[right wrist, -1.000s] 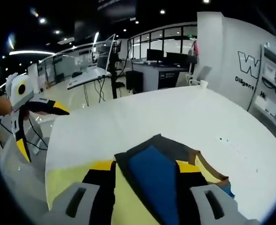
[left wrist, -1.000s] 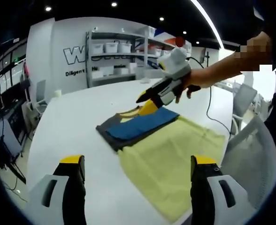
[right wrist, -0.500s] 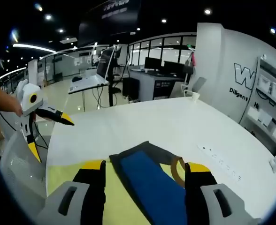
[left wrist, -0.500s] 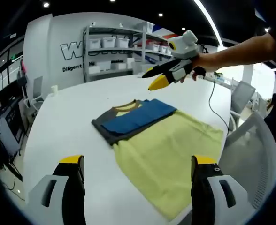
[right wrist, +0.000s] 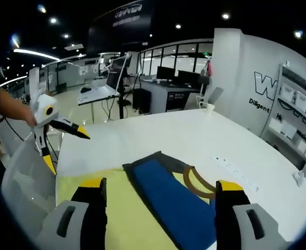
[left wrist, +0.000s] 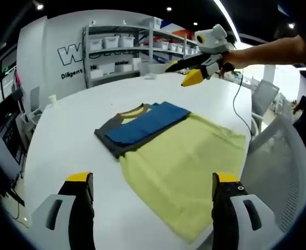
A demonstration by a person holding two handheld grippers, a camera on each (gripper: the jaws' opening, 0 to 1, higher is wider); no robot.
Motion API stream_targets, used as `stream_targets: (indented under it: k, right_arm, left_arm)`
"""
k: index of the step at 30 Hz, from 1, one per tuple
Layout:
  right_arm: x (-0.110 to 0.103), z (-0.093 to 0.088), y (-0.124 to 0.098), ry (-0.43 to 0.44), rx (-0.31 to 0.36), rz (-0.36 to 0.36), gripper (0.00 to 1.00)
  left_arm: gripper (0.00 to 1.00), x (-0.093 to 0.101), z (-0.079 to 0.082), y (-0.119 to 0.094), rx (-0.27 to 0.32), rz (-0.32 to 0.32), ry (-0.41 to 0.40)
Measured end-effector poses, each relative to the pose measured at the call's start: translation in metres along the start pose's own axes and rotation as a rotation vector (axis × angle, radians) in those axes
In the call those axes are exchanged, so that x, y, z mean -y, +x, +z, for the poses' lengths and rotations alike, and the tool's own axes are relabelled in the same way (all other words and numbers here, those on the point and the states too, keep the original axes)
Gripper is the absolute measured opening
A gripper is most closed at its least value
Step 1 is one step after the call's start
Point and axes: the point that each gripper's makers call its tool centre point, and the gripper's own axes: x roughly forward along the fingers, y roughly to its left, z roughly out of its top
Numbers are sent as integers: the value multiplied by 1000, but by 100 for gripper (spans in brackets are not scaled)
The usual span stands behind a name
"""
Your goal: Fold the garment on the visible template until the final outline fits inside the template.
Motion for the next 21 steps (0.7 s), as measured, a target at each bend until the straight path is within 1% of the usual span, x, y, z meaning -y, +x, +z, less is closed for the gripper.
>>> stream_targets:
  k: [5,7,9,17,21]
  right_arm:
    - [-1,-9,-9,24,-1,-11,90]
    - [-4,-13,-12,22,-6,-10,93]
    - [-7,-17,-17,23,-5,-8,95]
    - [-19,-41,-31,65,-13,-9,99]
    - [-25,-48,-39,69,-12,-7,99]
  left_arm:
    - [93,-1,-3,2,-33,2,-9]
    - [91,-1,-2,2,-25,6,-2]
    - [91,-1,-1,2,-21,6,-1]
    - [91,12,-2,9,-29,-15,21]
    - [91,18,-6,12,-37,-39,40]
